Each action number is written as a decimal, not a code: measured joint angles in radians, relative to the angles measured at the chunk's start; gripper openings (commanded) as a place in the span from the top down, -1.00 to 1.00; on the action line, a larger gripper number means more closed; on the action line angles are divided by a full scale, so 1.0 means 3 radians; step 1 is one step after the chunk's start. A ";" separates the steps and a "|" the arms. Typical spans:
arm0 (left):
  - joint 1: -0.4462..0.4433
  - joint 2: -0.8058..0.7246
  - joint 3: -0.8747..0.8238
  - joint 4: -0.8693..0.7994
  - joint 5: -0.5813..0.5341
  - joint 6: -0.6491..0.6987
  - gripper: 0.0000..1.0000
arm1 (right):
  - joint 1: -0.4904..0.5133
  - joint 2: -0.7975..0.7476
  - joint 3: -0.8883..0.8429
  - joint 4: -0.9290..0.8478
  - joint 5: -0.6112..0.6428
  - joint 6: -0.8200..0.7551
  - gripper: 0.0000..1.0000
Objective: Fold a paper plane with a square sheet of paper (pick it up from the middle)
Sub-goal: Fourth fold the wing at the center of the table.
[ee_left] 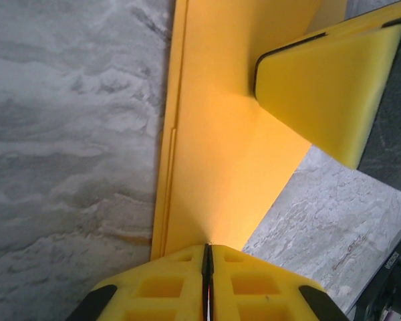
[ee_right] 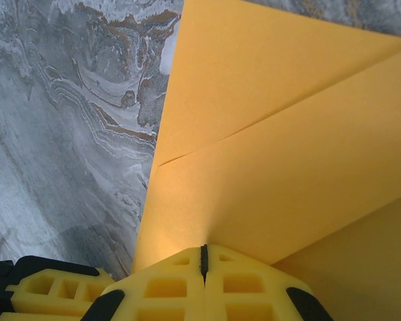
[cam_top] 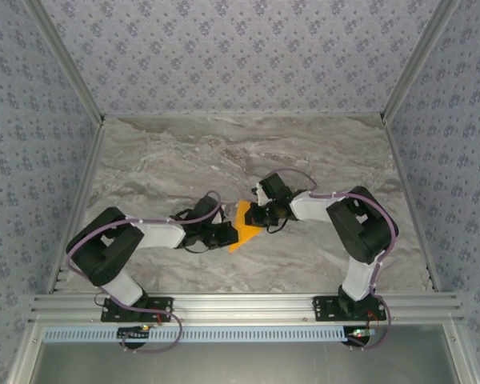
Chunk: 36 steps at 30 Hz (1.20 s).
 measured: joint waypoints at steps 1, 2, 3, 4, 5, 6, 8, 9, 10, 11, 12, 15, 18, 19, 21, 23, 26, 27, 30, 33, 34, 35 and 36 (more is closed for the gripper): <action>0.0000 -0.0015 -0.0011 -0.0006 -0.0003 0.0000 0.81 | 0.0000 0.0000 0.0000 -0.0001 0.0000 0.0000 0.87; 0.0000 -0.0034 -0.0025 -0.0017 -0.0010 0.0000 0.82 | 0.0000 0.0001 0.0000 -0.0001 0.0000 0.0000 0.87; 0.0000 -0.0052 -0.0043 -0.0024 -0.0011 0.0001 0.83 | 0.0000 0.0001 0.0000 -0.0003 0.0000 0.0000 0.87; 0.0000 -0.0070 -0.0055 -0.0038 -0.0011 0.0001 0.84 | 0.0000 0.0001 0.0000 -0.0004 0.0000 0.0000 0.87; 0.0000 -0.0095 -0.0071 -0.0056 -0.0011 0.0006 0.85 | 0.0000 0.0001 0.0000 -0.0004 0.0000 0.0000 0.87; 0.0000 -0.0120 -0.0088 -0.0076 -0.0010 0.0013 0.87 | 0.0000 0.0001 0.0000 -0.0004 0.0000 0.0000 0.87; 0.0000 -0.0165 -0.0112 -0.0121 -0.0010 0.0039 0.89 | 0.0000 0.0003 0.0000 -0.0004 0.0000 -0.0001 0.87; 0.0000 -0.0183 -0.0120 -0.0149 -0.0010 0.0055 0.89 | 0.0000 0.0005 0.0000 -0.0005 0.0000 0.0000 0.87; -0.0001 -0.0201 -0.0127 -0.0174 -0.0009 0.0070 0.89 | 0.0000 0.0006 0.0000 -0.0005 0.0000 -0.0001 0.87; -0.0001 -0.0223 -0.0140 -0.0198 -0.0009 0.0093 0.90 | 0.0000 0.0008 0.0000 -0.0005 0.0000 0.0000 0.88; -0.0001 -0.0244 -0.0148 -0.0233 -0.0008 0.0118 0.91 | 0.0000 0.0009 0.0001 -0.0004 0.0000 0.0000 0.88; -0.0001 -0.0298 -0.0167 -0.0323 0.0003 0.0179 0.92 | 0.0000 0.0011 0.0004 -0.0006 -0.0001 -0.0001 0.87; -0.0014 -0.0359 -0.0197 -0.0412 0.0019 0.0224 0.93 | 0.0000 0.0015 0.0008 -0.0013 -0.0001 -0.0001 0.87; -0.0022 -0.0384 -0.0206 -0.0446 0.0025 0.0247 0.93 | -0.0001 0.0015 0.0008 -0.0014 -0.0001 -0.0001 0.88; -0.0034 -0.0425 -0.0211 -0.0534 0.0045 0.0290 0.93 | 0.0000 0.0015 0.0009 -0.0015 -0.0001 -0.0008 0.88; -0.0051 -0.0456 -0.0211 -0.0633 0.0069 0.0331 0.94 | 0.0000 0.0017 0.0009 -0.0015 -0.0001 -0.0013 0.88; -0.0064 -0.0518 -0.0209 -0.0772 0.0079 0.0402 0.93 | 0.0000 0.0018 0.0013 -0.0018 -0.0001 -0.0013 0.88; -0.0064 -0.0551 -0.0209 -0.0825 0.0078 0.0418 0.93 | 0.0000 0.0018 0.0013 -0.0020 -0.0001 -0.0013 0.88; -0.0064 -0.0699 -0.0202 -0.0904 0.0061 0.0454 0.93 | 0.0000 0.0018 0.0017 -0.0025 0.0000 -0.0013 0.87; -0.0064 -0.0835 -0.0121 -0.0913 -0.0008 0.0469 0.93 | 0.0000 0.0019 0.0017 -0.0025 -0.0001 -0.0013 0.87; -0.0064 -0.0853 -0.0080 -0.0899 -0.0031 0.0467 0.93 | 0.0000 0.0019 0.0017 -0.0025 -0.0001 -0.0013 0.88; -0.0064 -0.0855 -0.0038 -0.0866 -0.0056 0.0467 0.93 | 0.0000 0.0019 0.0017 -0.0025 -0.0001 -0.0013 0.88; -0.0064 -0.0841 0.0001 -0.0825 -0.0079 0.0465 0.93 | 0.0000 0.0022 0.0017 -0.0025 -0.0001 -0.0013 0.88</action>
